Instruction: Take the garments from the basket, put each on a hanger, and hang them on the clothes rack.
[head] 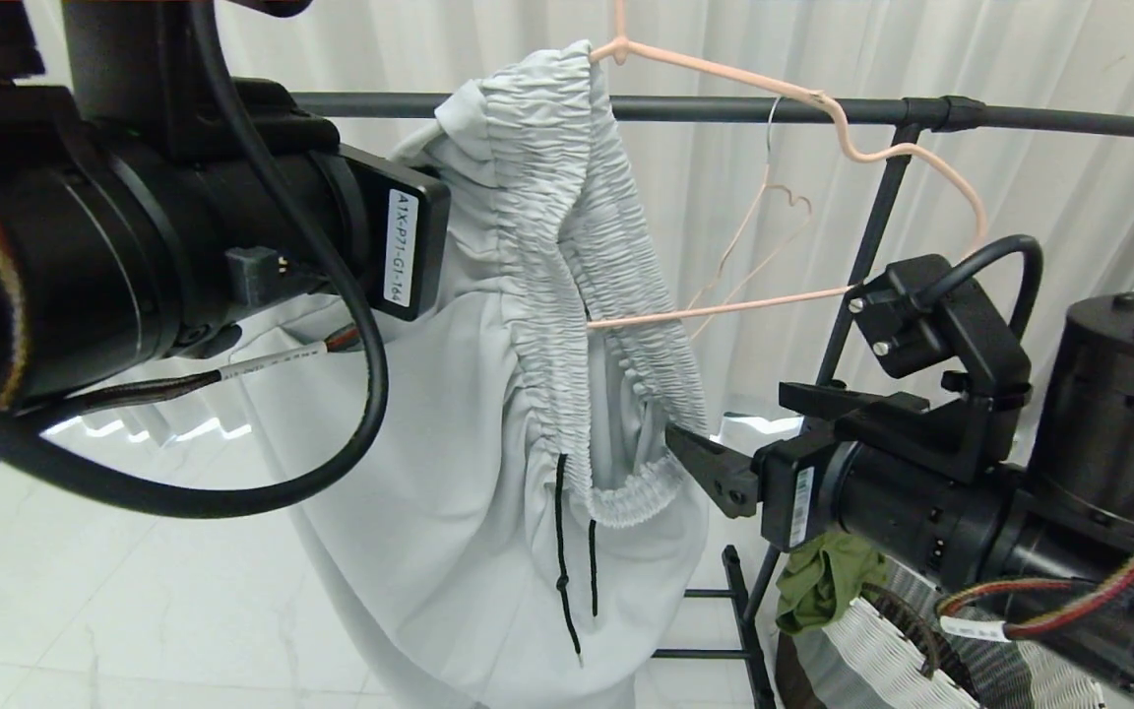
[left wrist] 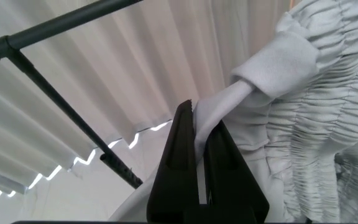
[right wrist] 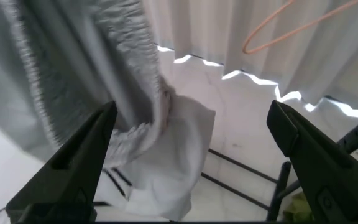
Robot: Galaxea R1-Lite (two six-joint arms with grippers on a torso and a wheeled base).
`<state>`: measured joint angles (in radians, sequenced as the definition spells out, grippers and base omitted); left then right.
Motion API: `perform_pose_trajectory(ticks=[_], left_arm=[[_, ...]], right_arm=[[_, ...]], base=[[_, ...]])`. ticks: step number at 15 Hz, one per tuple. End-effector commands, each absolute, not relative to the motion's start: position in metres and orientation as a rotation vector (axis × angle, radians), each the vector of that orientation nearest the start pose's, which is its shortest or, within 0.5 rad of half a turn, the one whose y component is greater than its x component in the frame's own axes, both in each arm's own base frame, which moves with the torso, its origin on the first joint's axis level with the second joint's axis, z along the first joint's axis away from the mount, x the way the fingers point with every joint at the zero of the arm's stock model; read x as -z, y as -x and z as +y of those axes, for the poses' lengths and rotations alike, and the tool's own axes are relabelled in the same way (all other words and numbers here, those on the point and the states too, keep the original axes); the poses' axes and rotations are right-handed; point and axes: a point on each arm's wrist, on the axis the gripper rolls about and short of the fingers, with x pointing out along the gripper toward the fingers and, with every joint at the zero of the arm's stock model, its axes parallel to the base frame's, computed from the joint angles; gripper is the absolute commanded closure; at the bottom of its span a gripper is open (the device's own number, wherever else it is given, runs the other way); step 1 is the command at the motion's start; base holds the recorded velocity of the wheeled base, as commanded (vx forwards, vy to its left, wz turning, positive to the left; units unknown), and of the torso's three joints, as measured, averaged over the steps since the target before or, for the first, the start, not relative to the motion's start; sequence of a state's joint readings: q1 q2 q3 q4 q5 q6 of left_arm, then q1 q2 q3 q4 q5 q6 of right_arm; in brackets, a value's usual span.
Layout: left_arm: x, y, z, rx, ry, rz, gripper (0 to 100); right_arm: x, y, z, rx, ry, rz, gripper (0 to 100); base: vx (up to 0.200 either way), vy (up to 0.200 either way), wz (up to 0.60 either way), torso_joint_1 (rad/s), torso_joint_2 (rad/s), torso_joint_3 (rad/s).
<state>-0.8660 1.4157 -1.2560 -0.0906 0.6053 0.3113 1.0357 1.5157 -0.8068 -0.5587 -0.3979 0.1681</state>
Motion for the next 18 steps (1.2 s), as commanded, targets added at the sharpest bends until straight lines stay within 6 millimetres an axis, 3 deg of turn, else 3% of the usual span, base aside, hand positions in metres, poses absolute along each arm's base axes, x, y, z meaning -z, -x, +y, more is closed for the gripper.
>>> perform_pose_trajectory(ticks=[1,7,8,13,18], left_arm=[[-0.335,-0.163,-0.174,0.270,-0.358,0.012,100],[-0.336,-0.163,-0.173,0.269,-0.347,0.006,100],[-0.338,-0.163,-0.173,0.268,-0.339,-0.003,100],[-0.337,-0.163,-0.173,0.268,-0.340,-0.002,100],[-0.337,-0.164,-0.170,0.251,-0.383,-0.006,100]], right_arm=[[-0.216,-0.151,0.234,-0.600,-0.045,0.201,0],[-0.209,-0.157,0.235,-0.564,-0.052,0.221,0],[-0.209,-0.157,0.235,-0.564,-0.053,0.222,100],[-0.210,-0.160,0.232,-0.545,-0.053,0.217,100],[-0.220,-0.187,0.208,-0.350,-0.097,0.148,100]], base=[[0.000,0.000,0.00,0.000,0.00,0.000],[0.000,0.000,0.00,0.000,0.00,0.000],[0.000,0.000,0.00,0.000,0.00,0.000],[0.000,0.000,0.00,0.000,0.00,0.000],[0.000,0.000,0.00,0.000,0.00,0.000]])
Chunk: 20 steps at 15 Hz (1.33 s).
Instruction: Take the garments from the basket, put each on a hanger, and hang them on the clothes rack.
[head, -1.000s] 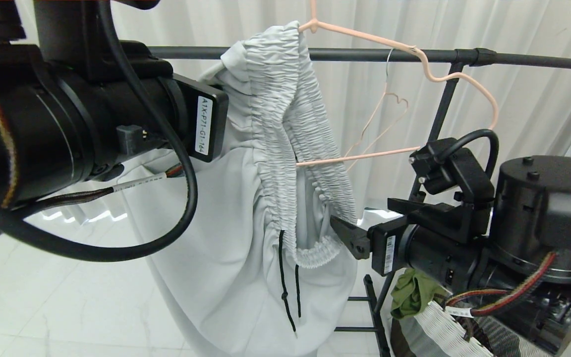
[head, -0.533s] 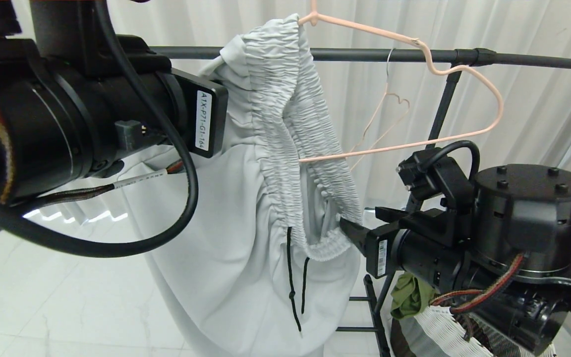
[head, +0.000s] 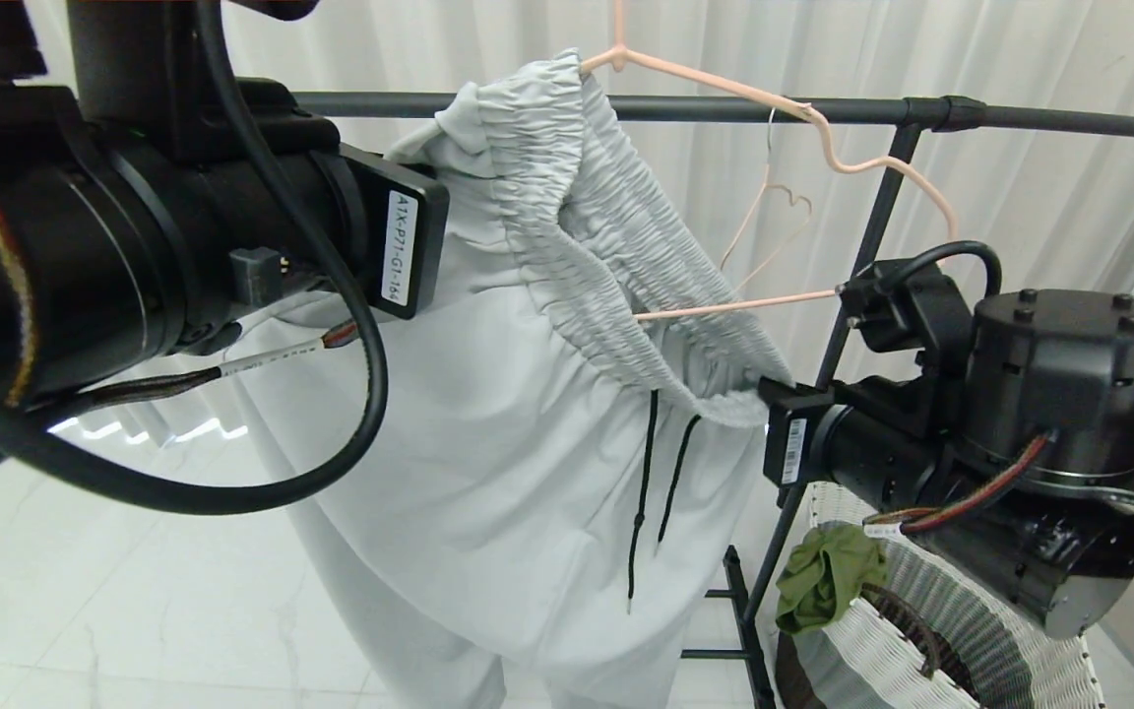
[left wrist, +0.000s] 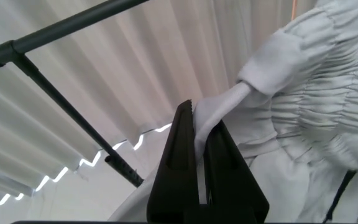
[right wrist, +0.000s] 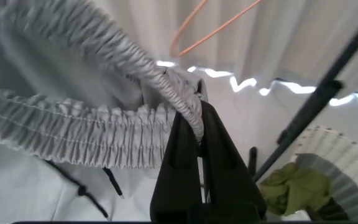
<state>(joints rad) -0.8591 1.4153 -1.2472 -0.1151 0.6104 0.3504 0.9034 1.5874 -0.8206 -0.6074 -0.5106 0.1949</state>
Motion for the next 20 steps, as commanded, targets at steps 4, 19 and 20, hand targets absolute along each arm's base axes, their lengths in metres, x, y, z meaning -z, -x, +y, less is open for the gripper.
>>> perform_pose_trajectory(ticks=[4,19,20], left_arm=[[-0.331,-0.167,-0.165,0.214,-0.396,0.014,100],[-0.301,-0.177,-0.163,0.174,-0.537,-0.005,100],[-0.300,-0.178,-0.164,0.174,-0.539,-0.002,100]], right_arm=[[-0.228,-0.209,0.185,-0.229,-0.111,0.081,100],[-0.264,-0.217,0.152,-0.217,-0.023,-0.110,100],[-0.270,-0.216,0.152,-0.235,-0.016,-0.130,100]], base=[[0.000,0.000,0.00,0.000,0.00,0.000],[0.000,0.000,0.00,0.000,0.00,0.000],[0.000,0.000,0.00,0.000,0.00,0.000]])
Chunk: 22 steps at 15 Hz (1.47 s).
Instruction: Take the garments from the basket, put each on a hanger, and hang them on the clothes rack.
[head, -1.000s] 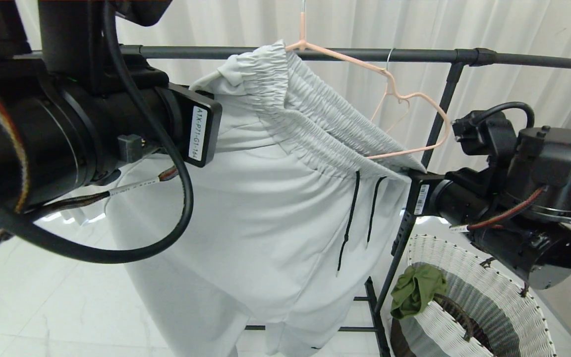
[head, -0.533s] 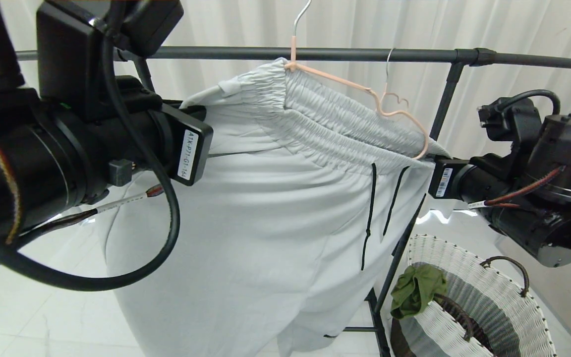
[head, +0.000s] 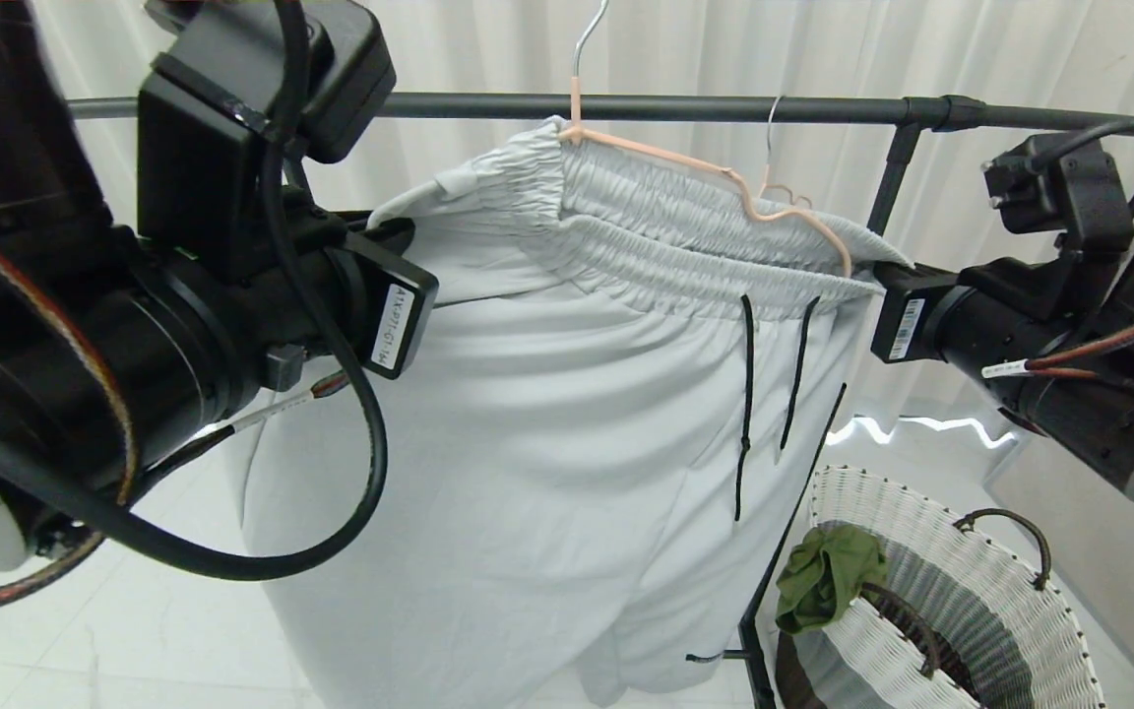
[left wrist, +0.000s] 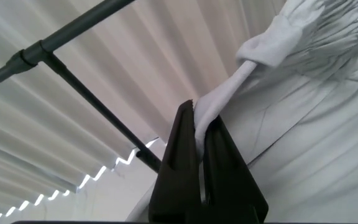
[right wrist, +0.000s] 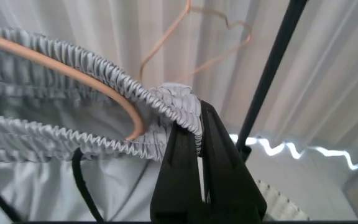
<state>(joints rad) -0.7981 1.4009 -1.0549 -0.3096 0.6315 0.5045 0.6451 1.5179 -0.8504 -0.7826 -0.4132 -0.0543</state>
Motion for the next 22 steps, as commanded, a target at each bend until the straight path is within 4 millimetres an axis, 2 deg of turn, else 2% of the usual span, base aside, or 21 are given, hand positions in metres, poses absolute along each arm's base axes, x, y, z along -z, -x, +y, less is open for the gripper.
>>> perform_pose_trajectory(ticks=[1,2,6,8,10,13,20,21,22], left_arm=[[-0.299,-0.179,-0.164,0.175,-0.541,0.000,100],[-0.296,-0.179,-0.165,0.178,-0.549,0.007,100],[-0.288,-0.178,-0.164,0.190,-0.582,0.025,100],[-0.287,-0.179,-0.166,0.186,-0.573,0.028,100],[-0.288,-0.183,-0.167,0.139,-0.527,0.034,100],[-0.291,-0.189,-0.171,-0.004,-0.418,0.058,100],[-0.296,-0.188,-0.172,-0.003,-0.369,0.041,100],[-0.296,-0.187,-0.171,-0.003,-0.367,0.039,100],[-0.297,-0.187,-0.171,-0.002,-0.366,0.038,100]], right_arm=[[-0.273,-0.216,0.153,-0.246,-0.008,-0.142,100],[-0.282,-0.215,0.157,-0.276,0.004,-0.174,100],[-0.283,-0.215,0.164,-0.328,0.040,-0.186,100],[-0.281,-0.200,0.183,-0.414,0.036,-0.182,100],[-0.276,-0.182,0.201,-0.504,0.044,-0.170,100],[-0.264,-0.172,0.206,-0.544,0.141,-0.158,100],[-0.242,-0.141,0.219,-0.669,0.201,-0.114,100],[-0.241,-0.140,0.220,-0.672,0.202,-0.113,0],[-0.241,-0.140,0.219,-0.663,0.202,-0.112,0]], base=[[0.000,0.000,0.00,0.000,0.00,0.000],[0.000,0.000,0.00,0.000,0.00,0.000],[0.000,0.000,0.00,0.000,0.00,0.000],[0.000,0.000,0.00,0.000,0.00,0.000],[0.000,0.000,0.00,0.000,0.00,0.000],[0.000,0.000,0.00,0.000,0.00,0.000],[0.000,0.000,0.00,0.000,0.00,0.000],[0.000,0.000,0.00,0.000,0.00,0.000],[0.000,0.000,0.00,0.000,0.00,0.000]])
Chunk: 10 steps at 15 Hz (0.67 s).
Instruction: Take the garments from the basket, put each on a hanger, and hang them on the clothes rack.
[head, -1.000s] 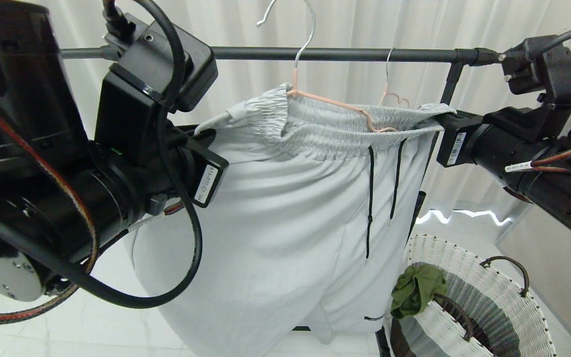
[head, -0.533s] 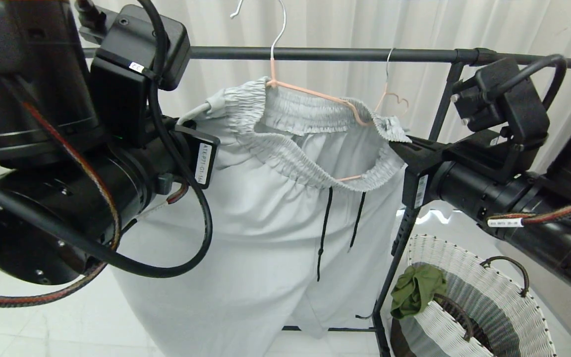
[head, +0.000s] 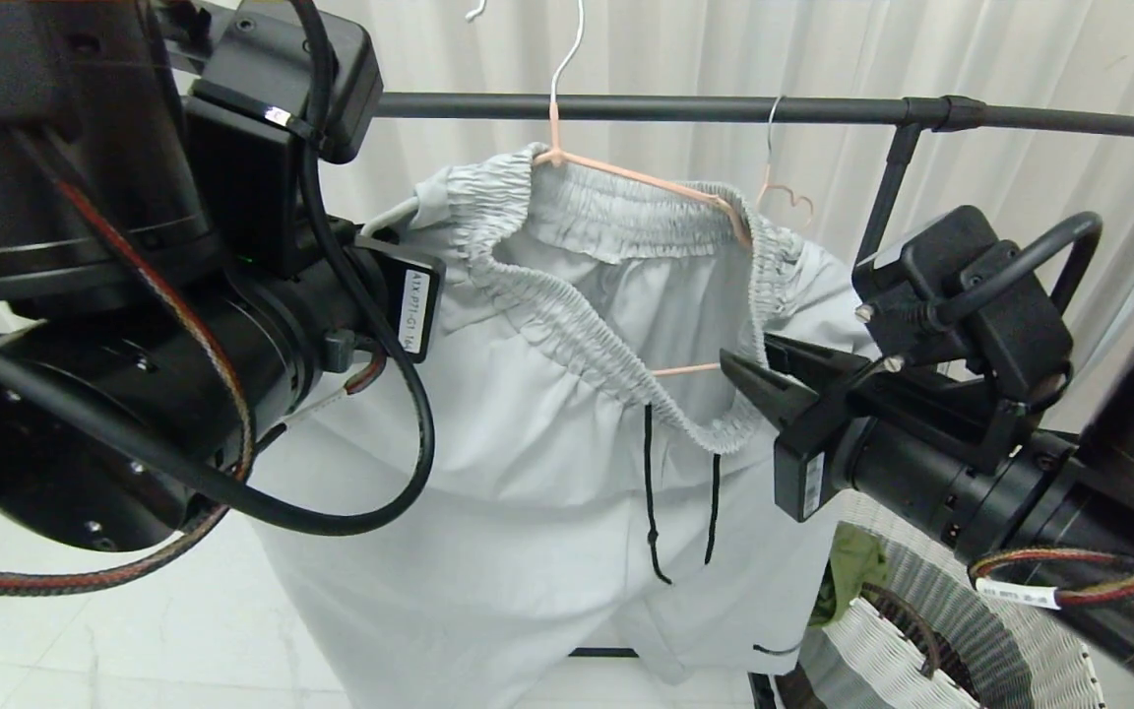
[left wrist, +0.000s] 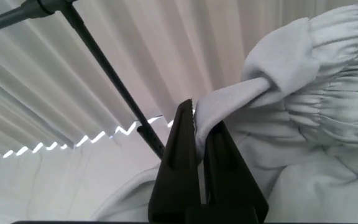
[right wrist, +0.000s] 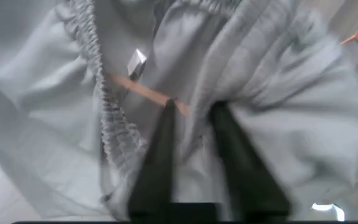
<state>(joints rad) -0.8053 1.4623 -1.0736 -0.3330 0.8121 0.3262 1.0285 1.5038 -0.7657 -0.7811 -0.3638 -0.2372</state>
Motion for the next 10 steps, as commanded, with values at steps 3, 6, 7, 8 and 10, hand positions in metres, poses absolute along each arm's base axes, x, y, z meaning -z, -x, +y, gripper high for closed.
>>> perform_pose_trajectory(ticks=[3,6,7,8,10], left_arm=[[-0.297,-0.178,-0.175,0.060,-0.360,0.026,100],[-0.287,-0.171,-0.173,0.080,-0.381,0.041,100],[-0.283,-0.170,-0.172,0.084,-0.387,0.045,100],[-0.279,-0.167,-0.171,0.095,-0.392,0.046,100],[-0.275,-0.157,-0.172,0.170,-0.398,0.036,100]], right_arm=[[-0.240,-0.138,0.210,-0.642,0.206,-0.107,0],[-0.244,-0.144,0.183,-0.558,0.217,-0.119,0],[-0.246,-0.152,0.175,-0.513,0.251,-0.125,0],[-0.248,-0.159,0.168,-0.472,0.286,-0.136,0],[-0.254,-0.166,0.170,-0.459,0.312,-0.145,0]], base=[[0.000,0.000,0.00,0.000,0.00,0.000],[0.000,0.000,0.00,0.000,0.00,0.000],[0.000,0.000,0.00,0.000,0.00,0.000],[0.000,0.000,0.00,0.000,0.00,0.000],[0.000,0.000,0.00,0.000,0.00,0.000]])
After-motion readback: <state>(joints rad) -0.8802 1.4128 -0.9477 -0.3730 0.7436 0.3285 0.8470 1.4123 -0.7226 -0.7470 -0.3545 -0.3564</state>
